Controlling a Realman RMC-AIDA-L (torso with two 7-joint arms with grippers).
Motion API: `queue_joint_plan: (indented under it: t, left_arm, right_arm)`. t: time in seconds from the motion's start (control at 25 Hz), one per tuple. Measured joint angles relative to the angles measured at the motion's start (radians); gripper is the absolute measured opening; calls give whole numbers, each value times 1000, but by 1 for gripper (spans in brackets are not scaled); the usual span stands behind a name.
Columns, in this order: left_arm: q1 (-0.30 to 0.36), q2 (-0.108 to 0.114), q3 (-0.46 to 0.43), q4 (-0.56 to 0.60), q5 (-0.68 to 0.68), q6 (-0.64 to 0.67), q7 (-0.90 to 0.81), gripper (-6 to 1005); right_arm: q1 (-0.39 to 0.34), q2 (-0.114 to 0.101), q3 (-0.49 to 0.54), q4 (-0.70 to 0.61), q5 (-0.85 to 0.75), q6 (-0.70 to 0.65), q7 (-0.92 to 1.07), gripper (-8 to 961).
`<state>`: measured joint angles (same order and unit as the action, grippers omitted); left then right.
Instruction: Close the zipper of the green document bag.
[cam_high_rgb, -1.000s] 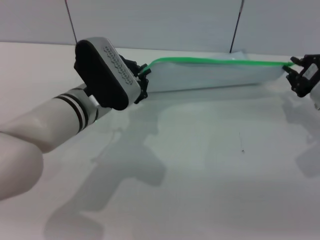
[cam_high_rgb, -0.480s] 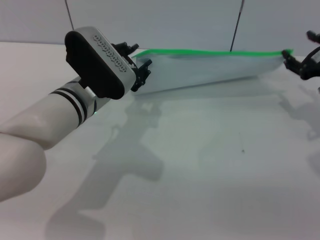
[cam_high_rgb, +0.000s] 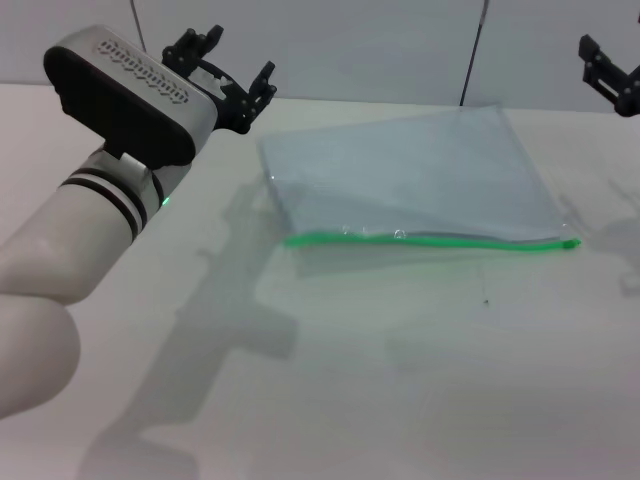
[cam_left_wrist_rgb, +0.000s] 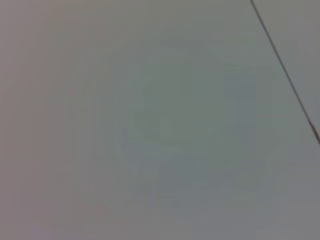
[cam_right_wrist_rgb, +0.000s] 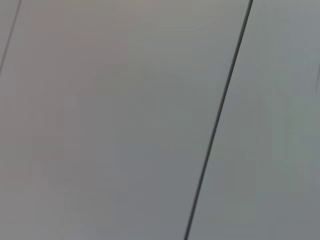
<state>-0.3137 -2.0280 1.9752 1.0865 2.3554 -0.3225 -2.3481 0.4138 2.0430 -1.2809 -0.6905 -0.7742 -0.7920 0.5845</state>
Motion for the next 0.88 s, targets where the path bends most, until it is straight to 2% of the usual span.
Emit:
queue_joint_plan:
  t: [0.28, 0.44, 0.68, 0.76, 0.8, 0.84, 0.88]
  left_arm:
    - [5, -1, 20, -29, -3, -80, -51, 678]
    - [4, -1, 43, -59, -3, -164, -130, 673]
    - [-15, -3, 84, -137, -5, -290, -223, 671]
    - [-18, -3, 88, -152, -6, -317, -245, 672]
    - [-21, -3, 88, -160, -10, -328, -251, 672]
    - [-21, -3, 88, -160, -10, -328, -251, 672]
    - [-26, -3, 88, -174, -26, -346, -256, 672]
  right_arm:
    - [3, 3, -78, 1, 23, -13, 3, 732]
    - [16, 5, -144, 20, 135, -9, -40, 732]
    - [45, 7, -307, 85, 492, 26, -280, 732]
    - [59, 8, -379, 105, 654, 41, -378, 731]
    - [72, 8, -440, 125, 805, 39, -468, 731]
    - [72, 8, -440, 125, 805, 39, -468, 731]
    - [78, 8, -471, 135, 886, 35, -513, 731]
